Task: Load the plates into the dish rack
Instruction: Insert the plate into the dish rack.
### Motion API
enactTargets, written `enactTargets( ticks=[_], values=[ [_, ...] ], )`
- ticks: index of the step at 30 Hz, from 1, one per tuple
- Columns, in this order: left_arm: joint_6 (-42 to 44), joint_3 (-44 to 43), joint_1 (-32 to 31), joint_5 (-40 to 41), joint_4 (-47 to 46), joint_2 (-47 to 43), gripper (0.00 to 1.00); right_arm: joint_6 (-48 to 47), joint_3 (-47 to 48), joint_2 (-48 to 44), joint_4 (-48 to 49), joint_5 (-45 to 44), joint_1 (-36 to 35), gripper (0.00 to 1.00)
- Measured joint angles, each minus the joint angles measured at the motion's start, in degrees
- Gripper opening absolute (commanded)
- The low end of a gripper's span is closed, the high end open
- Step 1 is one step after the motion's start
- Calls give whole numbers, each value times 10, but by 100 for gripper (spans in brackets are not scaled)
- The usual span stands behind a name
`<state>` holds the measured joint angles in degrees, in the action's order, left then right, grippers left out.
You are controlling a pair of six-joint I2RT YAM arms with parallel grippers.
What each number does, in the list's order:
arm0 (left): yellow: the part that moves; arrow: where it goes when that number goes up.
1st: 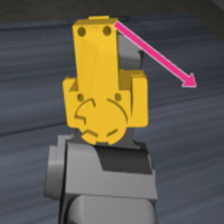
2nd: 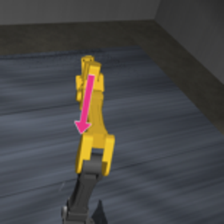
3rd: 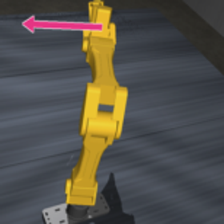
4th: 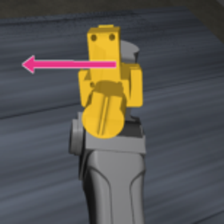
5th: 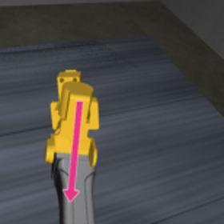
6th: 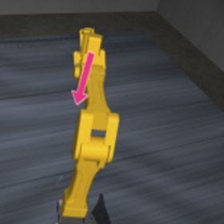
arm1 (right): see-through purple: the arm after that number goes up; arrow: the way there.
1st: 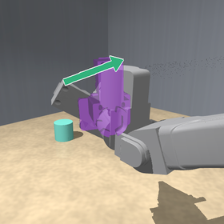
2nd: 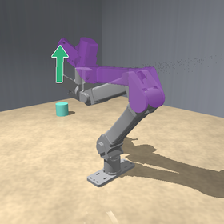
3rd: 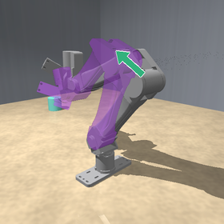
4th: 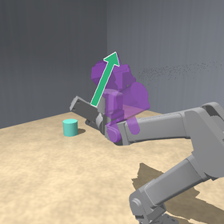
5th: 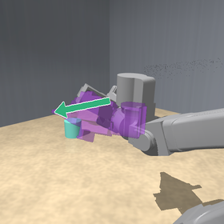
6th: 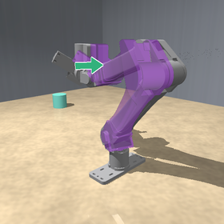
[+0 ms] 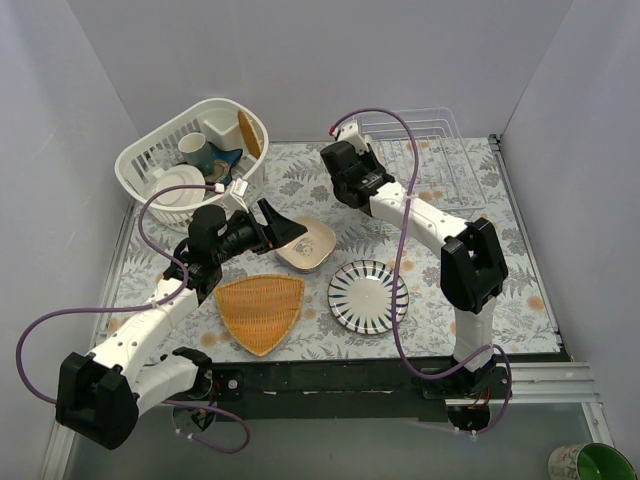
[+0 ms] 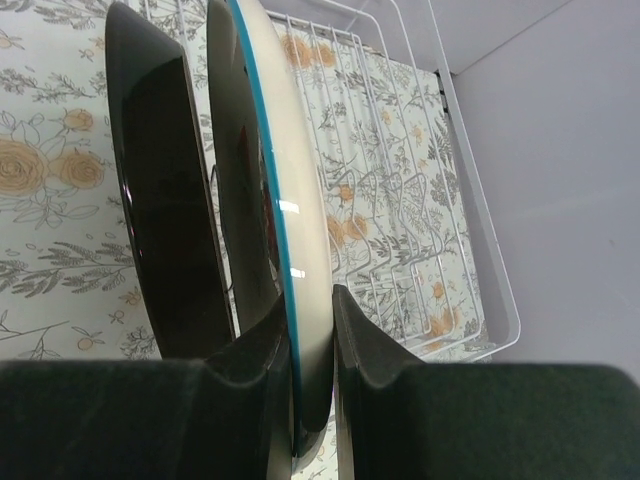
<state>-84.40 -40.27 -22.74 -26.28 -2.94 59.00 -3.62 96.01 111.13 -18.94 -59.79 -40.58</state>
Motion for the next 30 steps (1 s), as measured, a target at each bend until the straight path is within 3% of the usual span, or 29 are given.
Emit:
enactTargets(
  ticks=[20, 26, 30],
  values=[
    [0, 1, 0, 5, 13, -15, 86, 7, -69, 0, 61, 42, 36, 1],
    [-3, 1, 0, 5, 13, -15, 87, 13, -70, 0, 68, 66, 48, 17],
    [-5, 1, 0, 5, 13, -15, 87, 14, -79, 0, 83, 75, 52, 21]
  ],
)
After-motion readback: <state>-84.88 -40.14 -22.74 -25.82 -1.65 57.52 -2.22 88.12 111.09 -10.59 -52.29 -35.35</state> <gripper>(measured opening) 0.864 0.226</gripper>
